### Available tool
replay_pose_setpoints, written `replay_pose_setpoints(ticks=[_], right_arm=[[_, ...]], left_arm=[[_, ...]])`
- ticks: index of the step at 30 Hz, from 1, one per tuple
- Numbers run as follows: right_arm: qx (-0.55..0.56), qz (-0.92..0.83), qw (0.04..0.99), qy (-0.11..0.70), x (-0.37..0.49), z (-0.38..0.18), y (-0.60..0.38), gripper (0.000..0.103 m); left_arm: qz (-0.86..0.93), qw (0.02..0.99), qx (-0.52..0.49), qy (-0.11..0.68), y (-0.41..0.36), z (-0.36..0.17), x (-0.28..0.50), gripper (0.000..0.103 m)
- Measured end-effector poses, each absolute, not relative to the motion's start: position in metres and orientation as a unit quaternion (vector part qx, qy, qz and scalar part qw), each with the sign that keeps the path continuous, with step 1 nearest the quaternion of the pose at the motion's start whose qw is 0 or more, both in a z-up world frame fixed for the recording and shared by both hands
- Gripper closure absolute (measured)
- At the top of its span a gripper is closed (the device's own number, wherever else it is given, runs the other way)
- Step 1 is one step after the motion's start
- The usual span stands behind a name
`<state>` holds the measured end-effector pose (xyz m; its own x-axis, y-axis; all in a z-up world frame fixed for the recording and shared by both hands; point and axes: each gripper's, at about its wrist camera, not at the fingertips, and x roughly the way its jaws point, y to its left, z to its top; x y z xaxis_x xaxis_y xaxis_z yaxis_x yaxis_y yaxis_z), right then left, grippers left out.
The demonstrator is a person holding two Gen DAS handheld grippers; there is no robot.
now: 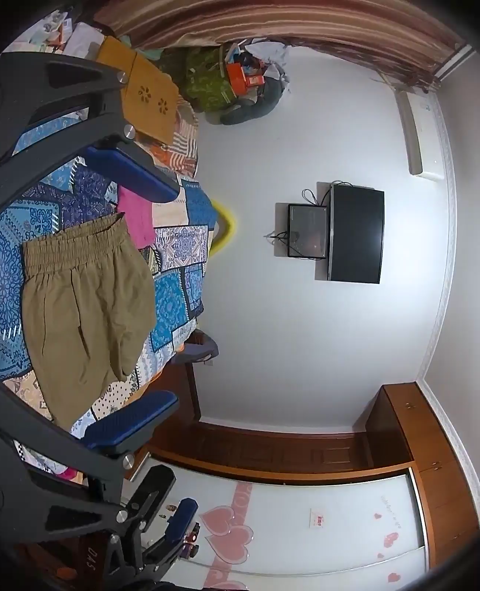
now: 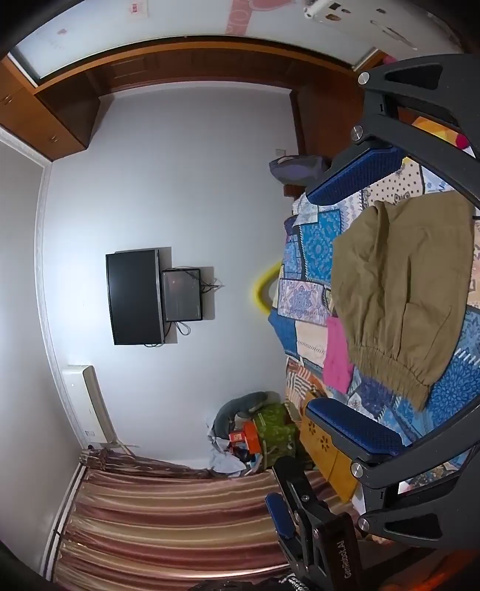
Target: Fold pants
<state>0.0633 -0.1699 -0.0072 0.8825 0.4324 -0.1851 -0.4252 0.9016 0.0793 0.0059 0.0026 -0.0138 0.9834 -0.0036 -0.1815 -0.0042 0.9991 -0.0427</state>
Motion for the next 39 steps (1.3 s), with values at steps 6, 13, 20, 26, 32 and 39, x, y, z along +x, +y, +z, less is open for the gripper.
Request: replay_pose_setpoints(ticks=[6, 13, 20, 26, 32, 39], right_arm=[[0.02, 0.22, 0.97, 0.1, 0.0623, -0.0065, -0.1702, 0.0], [0.022, 0.217, 0.971, 0.102, 0.0666, -0.0088, -0.1698, 0.0], [0.025, 0.213, 0.971, 0.106, 0.067, -0.0095, -0.1734, 0.0], [0.025, 0.214, 0.971, 0.106, 0.0676, -0.01, -0.1736, 0.0], [0.025, 0.214, 0.971, 0.107, 0.0674, -0.0089, -0.1743, 0.0], [0.025, 0.214, 0.971, 0.107, 0.0666, -0.0086, -0.1733, 0.0]], left_arm=[[0.003, 0.996, -0.013, 0.091, 0.0016, -0.0108, 0.0066, 0.0], [0.008, 0.996, -0.011, 0.093, -0.0015, -0.0123, 0.0069, 0.0], [0.008, 0.995, -0.015, 0.098, 0.0016, -0.0109, 0.0113, 0.0], [0.009, 0.995, -0.01, 0.097, 0.0014, -0.0117, 0.0124, 0.0], [0.009, 0.995, -0.007, 0.097, -0.001, -0.011, 0.0122, 0.0], [0.007, 0.995, -0.009, 0.095, -0.0011, -0.0103, 0.0117, 0.0]])
